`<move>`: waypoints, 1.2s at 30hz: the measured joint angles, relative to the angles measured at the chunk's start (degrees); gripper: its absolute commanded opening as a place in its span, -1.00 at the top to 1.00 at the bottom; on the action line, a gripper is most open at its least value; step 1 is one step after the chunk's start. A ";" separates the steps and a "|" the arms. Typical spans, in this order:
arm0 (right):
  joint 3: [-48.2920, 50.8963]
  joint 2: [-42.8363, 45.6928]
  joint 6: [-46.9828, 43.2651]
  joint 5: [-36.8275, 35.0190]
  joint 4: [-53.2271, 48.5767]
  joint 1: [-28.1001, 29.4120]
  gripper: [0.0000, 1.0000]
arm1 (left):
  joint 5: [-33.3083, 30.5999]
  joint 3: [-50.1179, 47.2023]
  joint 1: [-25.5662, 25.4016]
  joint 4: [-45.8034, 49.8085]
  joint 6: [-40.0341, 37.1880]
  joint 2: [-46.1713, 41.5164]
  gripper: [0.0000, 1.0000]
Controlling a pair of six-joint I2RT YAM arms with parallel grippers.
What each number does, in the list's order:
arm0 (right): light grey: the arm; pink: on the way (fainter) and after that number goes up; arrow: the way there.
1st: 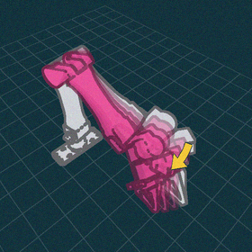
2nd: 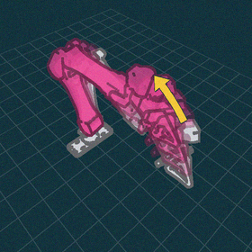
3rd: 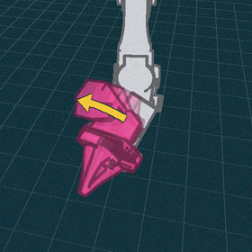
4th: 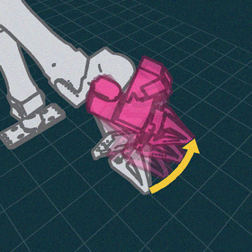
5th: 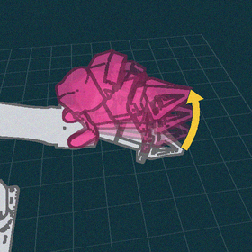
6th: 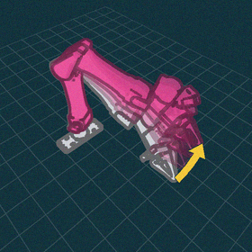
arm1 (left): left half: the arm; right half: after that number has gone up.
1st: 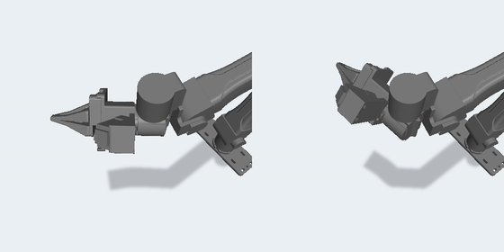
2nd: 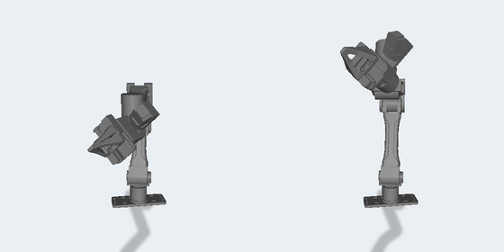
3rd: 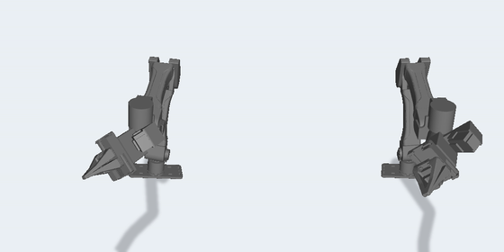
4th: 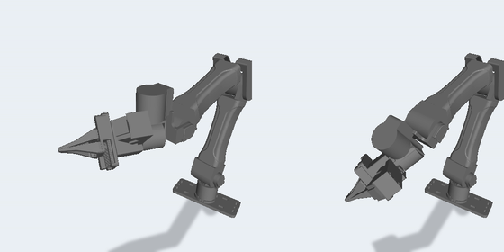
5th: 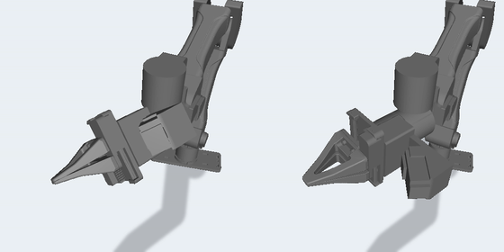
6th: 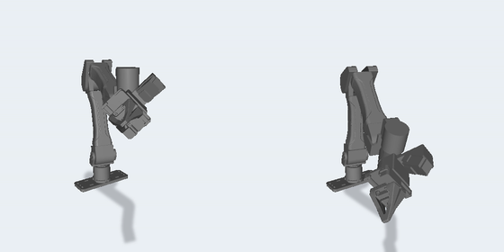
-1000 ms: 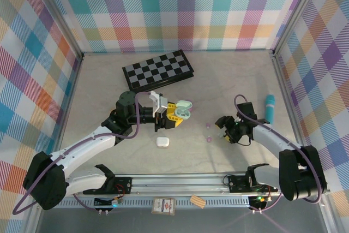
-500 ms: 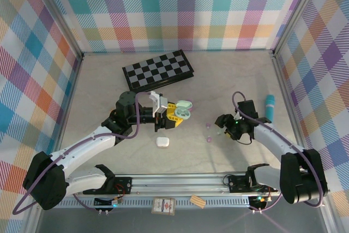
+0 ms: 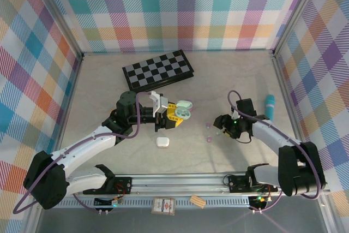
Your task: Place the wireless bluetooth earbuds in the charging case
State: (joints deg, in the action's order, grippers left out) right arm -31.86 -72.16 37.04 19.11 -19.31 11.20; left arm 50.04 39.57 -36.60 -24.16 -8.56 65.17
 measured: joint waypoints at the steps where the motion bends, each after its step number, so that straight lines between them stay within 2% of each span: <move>1: 0.00 -0.39 0.02 0.00 0.02 0.00 -0.24 | 0.00 0.00 0.00 0.00 0.00 0.00 0.35; 7: -0.09 -1.16 0.11 -0.55 0.39 0.00 -0.24 | 0.00 0.00 0.00 0.00 0.00 0.00 0.35; 19: -1.27 -0.48 -0.31 -6.29 -2.01 0.00 -0.24 | -0.02 0.00 0.00 0.04 -0.02 -0.15 0.35; 27: -1.27 1.33 -1.14 -4.52 -1.62 0.76 -0.25 | -0.13 0.00 0.00 0.00 0.00 -0.37 0.35; 36: -1.29 -3.52 -2.01 -3.21 0.31 3.15 -0.26 | -0.13 0.00 0.00 0.00 0.00 -0.46 0.35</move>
State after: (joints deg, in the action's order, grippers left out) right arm -33.15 -75.68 35.03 15.90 -19.00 14.35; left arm 49.91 39.57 -36.60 -24.16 -8.56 64.71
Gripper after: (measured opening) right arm 0.628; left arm 0.342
